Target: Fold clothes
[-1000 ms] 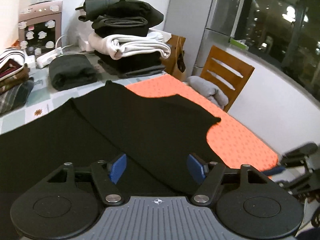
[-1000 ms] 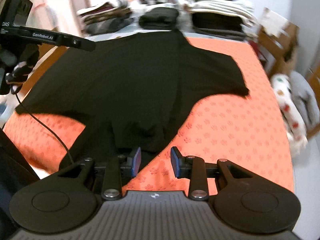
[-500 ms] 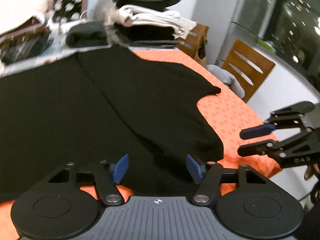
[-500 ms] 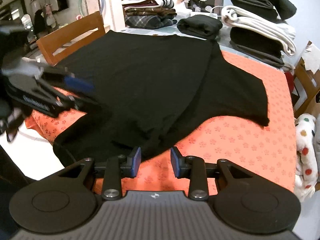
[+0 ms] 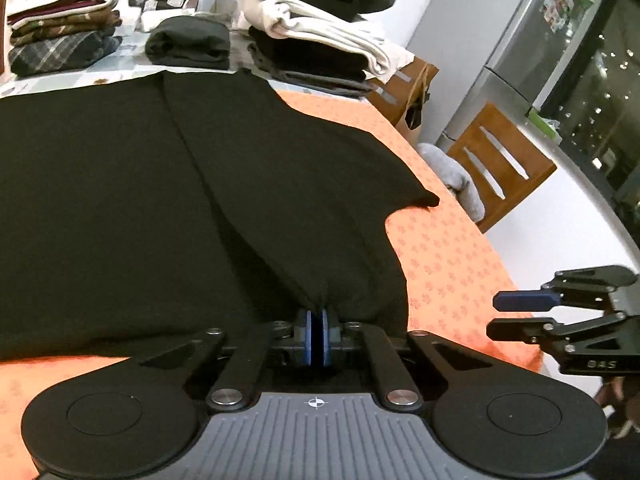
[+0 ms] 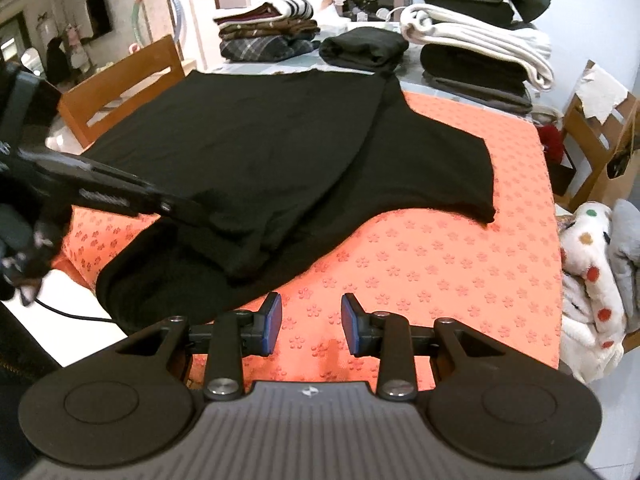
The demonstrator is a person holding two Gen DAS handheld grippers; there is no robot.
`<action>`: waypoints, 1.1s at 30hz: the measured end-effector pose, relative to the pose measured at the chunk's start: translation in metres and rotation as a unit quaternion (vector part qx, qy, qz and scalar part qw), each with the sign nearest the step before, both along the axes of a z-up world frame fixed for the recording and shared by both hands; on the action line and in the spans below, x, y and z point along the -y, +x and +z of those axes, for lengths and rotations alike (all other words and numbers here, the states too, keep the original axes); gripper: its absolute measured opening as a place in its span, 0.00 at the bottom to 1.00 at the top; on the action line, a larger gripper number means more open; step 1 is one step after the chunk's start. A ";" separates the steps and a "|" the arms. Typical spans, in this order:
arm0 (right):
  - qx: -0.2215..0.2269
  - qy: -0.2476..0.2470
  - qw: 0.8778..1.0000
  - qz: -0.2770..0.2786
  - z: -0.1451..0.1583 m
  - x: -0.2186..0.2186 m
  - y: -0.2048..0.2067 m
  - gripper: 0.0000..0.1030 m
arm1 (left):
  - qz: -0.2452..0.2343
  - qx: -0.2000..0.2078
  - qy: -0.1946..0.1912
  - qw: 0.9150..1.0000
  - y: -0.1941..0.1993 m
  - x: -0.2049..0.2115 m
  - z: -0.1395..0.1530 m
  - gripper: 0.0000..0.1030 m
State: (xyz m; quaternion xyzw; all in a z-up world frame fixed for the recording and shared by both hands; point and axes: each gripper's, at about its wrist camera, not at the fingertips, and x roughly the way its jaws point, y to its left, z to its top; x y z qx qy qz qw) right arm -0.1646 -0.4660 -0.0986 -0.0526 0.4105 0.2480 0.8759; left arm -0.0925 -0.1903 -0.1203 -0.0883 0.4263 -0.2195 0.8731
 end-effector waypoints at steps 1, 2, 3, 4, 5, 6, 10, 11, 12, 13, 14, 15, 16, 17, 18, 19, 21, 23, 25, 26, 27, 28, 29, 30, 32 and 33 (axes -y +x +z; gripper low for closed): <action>0.001 0.003 1.000 -0.002 0.001 0.000 0.000 0.36 | 0.003 -0.005 0.002 1.000 0.001 -0.006 0.003 0.07; 0.001 0.006 1.000 -0.002 0.001 0.000 0.000 0.36 | 0.006 -0.007 0.006 1.000 0.001 -0.011 0.005 0.07; 0.002 0.009 1.000 -0.003 0.001 -0.001 0.001 0.36 | 0.007 -0.014 0.012 1.000 0.002 -0.015 0.004 0.07; 0.002 0.012 1.000 -0.003 0.001 -0.002 0.001 0.36 | 0.008 -0.020 0.017 1.000 0.003 -0.019 0.003 0.07; 0.002 0.015 1.000 -0.004 0.000 -0.003 0.001 0.36 | 0.009 -0.027 0.024 0.999 0.004 -0.021 0.001 0.07; 0.002 0.017 1.000 -0.004 0.000 -0.005 0.002 0.36 | 0.011 -0.034 0.032 0.999 0.005 -0.022 -0.001 0.07; 0.006 0.018 1.000 0.013 -0.001 -0.018 0.006 0.37 | 0.027 -0.070 0.023 0.997 0.006 -0.029 -0.016 0.14; 0.007 0.018 1.000 0.020 -0.002 -0.023 0.007 0.37 | 0.030 -0.061 0.019 0.997 0.003 -0.031 -0.014 0.18; 0.008 0.016 0.999 0.029 -0.003 -0.028 0.009 0.38 | 0.033 -0.052 0.015 0.998 0.000 -0.032 -0.012 0.29; 0.009 0.013 0.999 0.038 -0.005 -0.034 0.010 0.38 | 0.035 -0.042 0.011 0.998 -0.003 -0.033 -0.011 0.44; 0.009 0.010 0.999 0.048 -0.008 -0.041 0.011 0.38 | 0.025 -0.026 0.025 0.999 -0.008 -0.032 -0.008 0.48; 0.010 0.007 0.998 0.059 -0.011 -0.049 0.013 0.38 | 0.015 -0.009 0.039 0.999 -0.014 -0.030 -0.005 0.51; 0.011 0.006 0.997 0.070 -0.014 -0.057 0.014 0.38 | 0.005 0.008 0.054 0.999 -0.019 -0.028 -0.003 0.51; 0.015 0.003 0.997 0.080 -0.017 -0.065 0.014 0.38 | -0.005 0.025 0.068 0.997 -0.025 -0.026 0.000 0.52; 0.019 0.000 0.996 0.090 -0.020 -0.073 0.014 0.38 | -0.011 0.028 0.074 0.997 -0.028 -0.026 -0.001 0.52; 0.022 -0.002 0.995 0.099 -0.023 -0.081 0.014 0.38 | -0.016 0.031 0.080 0.996 -0.031 -0.025 -0.002 0.52; 0.018 -0.003 0.994 0.111 -0.031 -0.095 0.015 0.38 | -0.026 0.037 0.092 0.995 -0.036 -0.024 -0.005 0.52; 0.010 0.005 0.994 0.104 -0.037 -0.102 0.018 0.38 | -0.036 0.043 0.104 0.993 -0.041 -0.022 -0.008 0.52; 0.001 0.017 0.996 0.085 -0.043 -0.104 0.024 0.37 | -0.046 0.048 0.116 0.991 -0.047 -0.021 -0.011 0.53; -0.004 0.021 0.997 0.074 -0.046 -0.104 0.027 0.36 | -0.051 0.051 0.122 0.990 -0.050 -0.020 -0.012 0.53; -0.007 0.025 0.997 0.068 -0.048 -0.103 0.029 0.20 | -0.056 0.054 0.128 0.989 -0.052 -0.020 -0.014 0.53; -0.010 0.029 0.997 0.065 -0.047 -0.102 0.030 0.05 | -0.061 0.057 0.134 0.987 -0.055 -0.019 -0.015 0.53; -0.013 0.033 0.997 0.062 -0.045 -0.101 0.031 0.05 | -0.062 0.064 0.141 0.986 -0.056 -0.015 -0.017 0.53; -0.014 0.037 0.997 0.060 -0.041 -0.099 0.030 0.05 | -0.063 0.070 0.147 0.985 -0.056 -0.010 -0.018 0.53; -0.013 0.045 0.997 0.059 -0.030 -0.097 0.028 0.05 | -0.065 0.084 0.161 0.981 -0.057 -0.001 -0.020 0.53; -0.013 0.049 0.997 0.057 -0.023 -0.095 0.026 0.05 | -0.066 0.090 0.167 0.980 -0.057 0.003 -0.022 0.53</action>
